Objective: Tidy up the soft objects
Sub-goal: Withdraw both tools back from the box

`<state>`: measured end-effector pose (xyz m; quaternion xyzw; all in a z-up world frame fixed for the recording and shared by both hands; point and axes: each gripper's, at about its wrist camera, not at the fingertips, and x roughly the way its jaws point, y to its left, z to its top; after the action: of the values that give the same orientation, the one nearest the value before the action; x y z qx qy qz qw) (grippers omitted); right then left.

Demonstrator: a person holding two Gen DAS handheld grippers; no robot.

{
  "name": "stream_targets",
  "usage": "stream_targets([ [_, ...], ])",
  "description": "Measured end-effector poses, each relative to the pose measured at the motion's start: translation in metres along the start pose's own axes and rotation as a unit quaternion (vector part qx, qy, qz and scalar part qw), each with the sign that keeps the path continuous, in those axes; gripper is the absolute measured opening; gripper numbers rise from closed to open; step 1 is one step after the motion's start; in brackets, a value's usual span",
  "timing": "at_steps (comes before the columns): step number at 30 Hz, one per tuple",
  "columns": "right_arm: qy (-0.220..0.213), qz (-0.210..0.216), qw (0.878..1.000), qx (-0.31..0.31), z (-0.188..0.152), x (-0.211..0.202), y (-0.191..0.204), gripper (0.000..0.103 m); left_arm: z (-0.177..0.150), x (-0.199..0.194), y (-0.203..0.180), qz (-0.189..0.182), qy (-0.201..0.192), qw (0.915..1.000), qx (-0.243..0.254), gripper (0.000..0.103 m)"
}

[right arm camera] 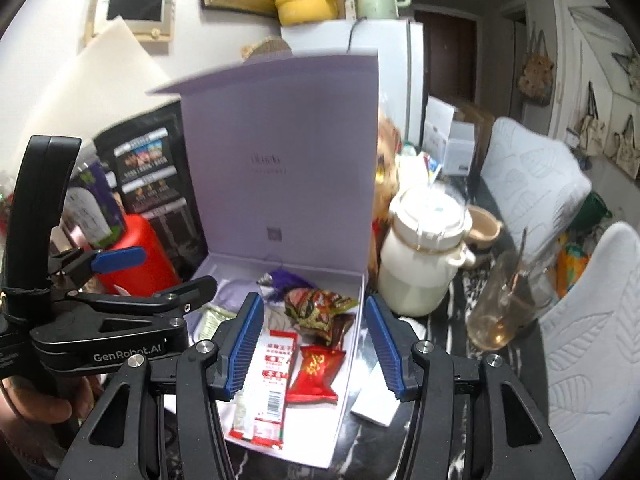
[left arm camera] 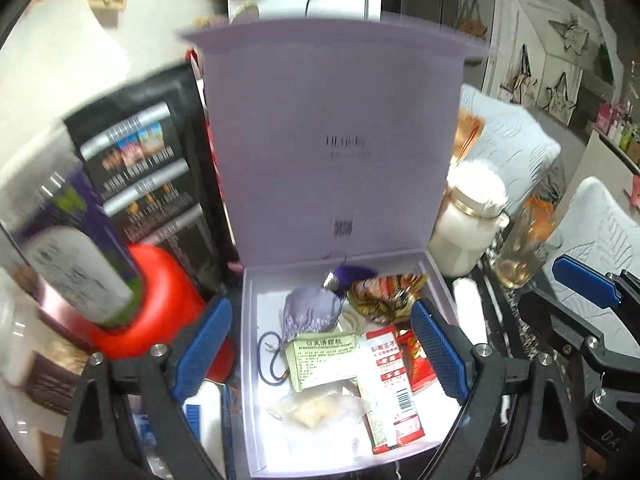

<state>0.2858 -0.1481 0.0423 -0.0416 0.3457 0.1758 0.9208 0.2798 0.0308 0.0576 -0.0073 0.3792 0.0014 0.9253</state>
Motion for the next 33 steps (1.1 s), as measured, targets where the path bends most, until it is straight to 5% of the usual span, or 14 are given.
stream_targets([
  [10, -0.072, -0.006, 0.997, -0.008, 0.018, -0.072, 0.012, 0.059, 0.011, -0.08, -0.003, 0.01, -0.077, 0.9969, 0.01, 0.092],
  [19, -0.129, -0.014, 0.992, -0.004, 0.009, -0.139, 0.025, 0.087, -0.01, -0.157, -0.002, 0.017, -0.152, 0.9882, 0.009, 0.103],
  [33, -0.154, -0.026, 0.988, -0.015, -0.037, -0.208, 0.057, 0.093, -0.075, -0.224, -0.002, 0.022, -0.167, 0.9852, 0.028, 0.103],
])
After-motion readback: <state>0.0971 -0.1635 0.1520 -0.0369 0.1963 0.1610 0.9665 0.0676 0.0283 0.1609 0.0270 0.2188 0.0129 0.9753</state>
